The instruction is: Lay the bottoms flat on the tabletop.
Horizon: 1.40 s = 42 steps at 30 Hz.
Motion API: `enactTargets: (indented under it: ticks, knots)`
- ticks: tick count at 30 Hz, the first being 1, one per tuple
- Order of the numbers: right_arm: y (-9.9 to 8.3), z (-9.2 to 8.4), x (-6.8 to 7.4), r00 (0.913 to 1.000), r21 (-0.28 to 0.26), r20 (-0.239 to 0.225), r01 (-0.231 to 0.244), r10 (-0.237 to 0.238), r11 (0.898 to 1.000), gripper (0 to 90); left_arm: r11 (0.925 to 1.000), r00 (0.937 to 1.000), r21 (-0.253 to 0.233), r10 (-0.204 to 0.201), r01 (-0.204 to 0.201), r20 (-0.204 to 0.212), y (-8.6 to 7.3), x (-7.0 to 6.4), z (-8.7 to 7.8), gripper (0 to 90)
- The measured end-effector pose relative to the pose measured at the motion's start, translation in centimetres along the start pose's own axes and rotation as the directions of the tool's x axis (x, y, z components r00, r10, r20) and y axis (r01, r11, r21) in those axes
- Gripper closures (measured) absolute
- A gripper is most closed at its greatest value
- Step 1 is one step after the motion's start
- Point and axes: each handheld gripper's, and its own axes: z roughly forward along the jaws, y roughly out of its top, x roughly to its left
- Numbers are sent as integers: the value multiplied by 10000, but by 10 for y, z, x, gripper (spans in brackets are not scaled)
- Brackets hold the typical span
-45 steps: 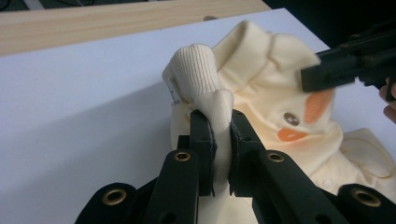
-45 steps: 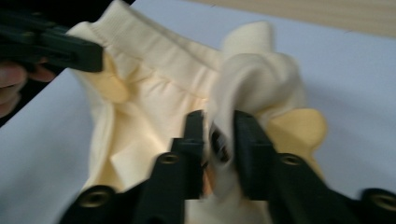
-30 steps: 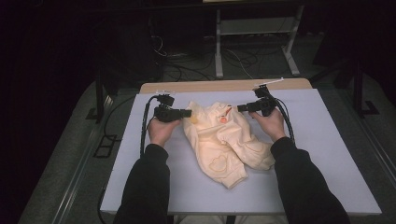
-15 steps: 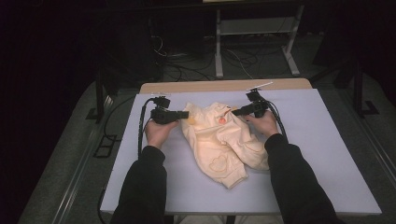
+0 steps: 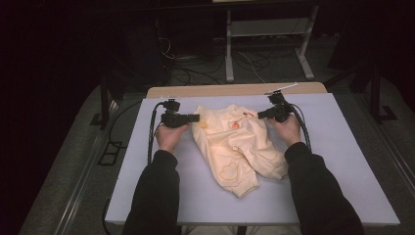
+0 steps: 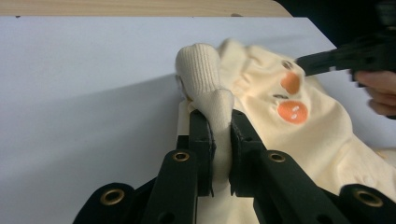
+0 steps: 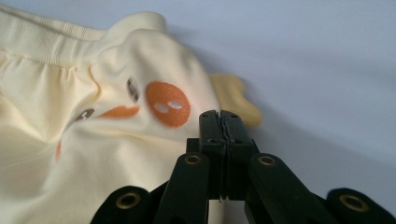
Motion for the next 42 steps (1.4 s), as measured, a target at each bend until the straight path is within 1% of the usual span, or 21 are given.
enactTargets:
  ticks: [1,3,4,10,13,14,16,18,20,21,23,24,25,28,31,35,36,39,40,41,42]
  knots:
    - [-2,-5,-5,9999,-80,-31,-133,133,9999,878,10000,10000,0,0,0,0,0,0,0,802]
    - [-7,-14,-13,9996,-181,94,-267,268,9995,878,9999,9998,-132,-40,42,174,5,-3,12,800]
    - [-7,-14,-13,9996,-181,94,-267,268,9995,878,9999,9998,-132,-40,42,174,5,-3,12,800]
    - [-28,-36,-32,9978,-427,204,-629,638,9971,878,9993,9989,74,371,-373,279,19,-17,38,799]
    - [-31,-43,-35,9969,-551,260,-722,737,9959,878,9987,9979,1,517,-518,380,32,-23,45,798]
    - [-32,-47,-36,9966,-656,250,-770,787,9949,878,9978,9971,3,669,-670,372,38,-25,48,798]
    - [-36,-56,-38,9953,-976,79,-948,960,9907,878,9970,9964,-33,769,-768,356,45,-28,52,796]
    - [-37,-57,-39,9947,-1010,1,-1023,1028,9896,878,9964,9961,-45,851,-850,230,50,-29,55,794]
    - [-39,-56,-39,9947,-998,-39,-1029,1030,9897,877,9982,9983,149,580,-580,10,45,-25,62,770]
    - [-39,-56,-39,9947,-998,-39,-1029,1030,9897,877,9982,9983,149,580,-580,10,45,-25,62,732]
    - [-39,-52,-37,9953,-948,-11,-964,967,9908,877,9995,9996,-172,275,-275,-14,35,-23,63,682]
    - [-39,-52,-37,9953,-948,-11,-964,967,9908,877,9995,9996,-172,275,-275,-14,35,-23,63,641]
    - [-39,-51,-37,9957,-931,30,-924,931,9914,877,9994,9997,-285,189,-194,-183,32,-24,62,641]
    - [-38,-49,-35,9953,-954,103,-953,967,9909,877,9982,9965,-589,45,-94,-832,22,-24,57,477]
    - [-38,-49,-35,9950,-989,119,-975,991,9903,876,9979,9940,-597,177,-242,-1079,15,-28,51,435]
    - [-38,-49,-36,9935,-972,108,-1119,1134,9890,876,9949,9944,-961,215,-315,-1038,7,-38,42,381]
    - [-38,-48,-37,9927,-991,110,-1184,1201,9880,876,9950,9935,-894,350,-448,-1086,2,-44,40,373]
    - [-38,-48,-38,9917,-990,137,-1259,1279,9871,876,9957,9913,-724,491,-582,-1217,-1,-50,43,361]
    - [-38,-47,-38,9912,-994,148,-1291,1312,9866,875,9953,9851,-430,794,-868,-1523,-4,-55,48,356]
    - [-38,-47,-38,9912,-994,148,-1291,1312,9866,875,9953,9851,-430,794,-868,-1523,-4,-55,48,355]
    - [-39,-46,-38,9909,-1000,138,-1322,1342,9862,875,9944,9802,-298,951,-1018,-1739,-5,-57,50,355]
